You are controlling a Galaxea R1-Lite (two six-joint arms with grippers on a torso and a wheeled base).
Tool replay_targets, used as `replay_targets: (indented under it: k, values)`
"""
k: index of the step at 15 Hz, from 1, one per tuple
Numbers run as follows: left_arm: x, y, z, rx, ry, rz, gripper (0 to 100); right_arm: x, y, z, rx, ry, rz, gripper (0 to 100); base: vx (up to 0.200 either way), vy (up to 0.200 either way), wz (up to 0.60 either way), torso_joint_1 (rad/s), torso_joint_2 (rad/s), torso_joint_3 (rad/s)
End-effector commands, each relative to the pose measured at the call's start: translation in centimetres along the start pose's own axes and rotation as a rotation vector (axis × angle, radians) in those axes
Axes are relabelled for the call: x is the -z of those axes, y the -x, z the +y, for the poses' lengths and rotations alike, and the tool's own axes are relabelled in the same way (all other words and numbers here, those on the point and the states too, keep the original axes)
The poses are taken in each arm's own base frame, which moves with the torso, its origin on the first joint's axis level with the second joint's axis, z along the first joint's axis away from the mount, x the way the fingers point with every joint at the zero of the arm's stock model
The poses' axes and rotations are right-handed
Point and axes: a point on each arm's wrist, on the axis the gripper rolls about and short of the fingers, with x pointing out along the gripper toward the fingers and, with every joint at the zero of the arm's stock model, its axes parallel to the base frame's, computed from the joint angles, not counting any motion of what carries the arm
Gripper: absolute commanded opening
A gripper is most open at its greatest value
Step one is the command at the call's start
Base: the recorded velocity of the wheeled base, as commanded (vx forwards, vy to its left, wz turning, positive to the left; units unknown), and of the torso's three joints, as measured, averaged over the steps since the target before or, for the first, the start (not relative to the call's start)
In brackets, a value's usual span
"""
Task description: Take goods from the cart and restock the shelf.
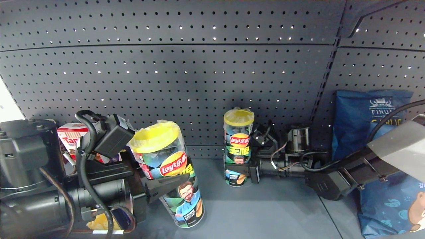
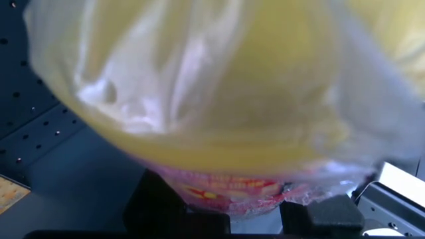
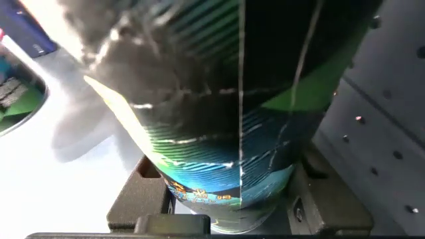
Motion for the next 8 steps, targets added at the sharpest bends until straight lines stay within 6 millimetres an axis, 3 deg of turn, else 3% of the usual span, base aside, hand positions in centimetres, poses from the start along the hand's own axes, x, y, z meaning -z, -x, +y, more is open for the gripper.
replay_targets:
  k: [1, 5, 8]
  values:
    - [-0.1, 0.0, 0.0, -0.001, 0.0, -0.003, 0, -1.4, 1.9, 1.2, 0.005, 0.019, -0.028, 0, 0.0, 0.0, 0.0, 0.0, 0.0, 0.0]
    - [-0.2, 0.0, 0.0, 0.0, -0.002, -0.006, 0, -2.9, 5.1, 3.3, 0.033, 0.059, -0.084, 0, 0.0, 0.0, 0.0, 0.0, 0.0, 0.0]
    - [-0.2, -0.1, 0.0, 0.0, -0.003, -0.006, 0, -2.4, 7.8, 6.2, 0.027, 0.033, -0.072, 0, 0.0, 0.0, 0.0, 0.0, 0.0, 0.0]
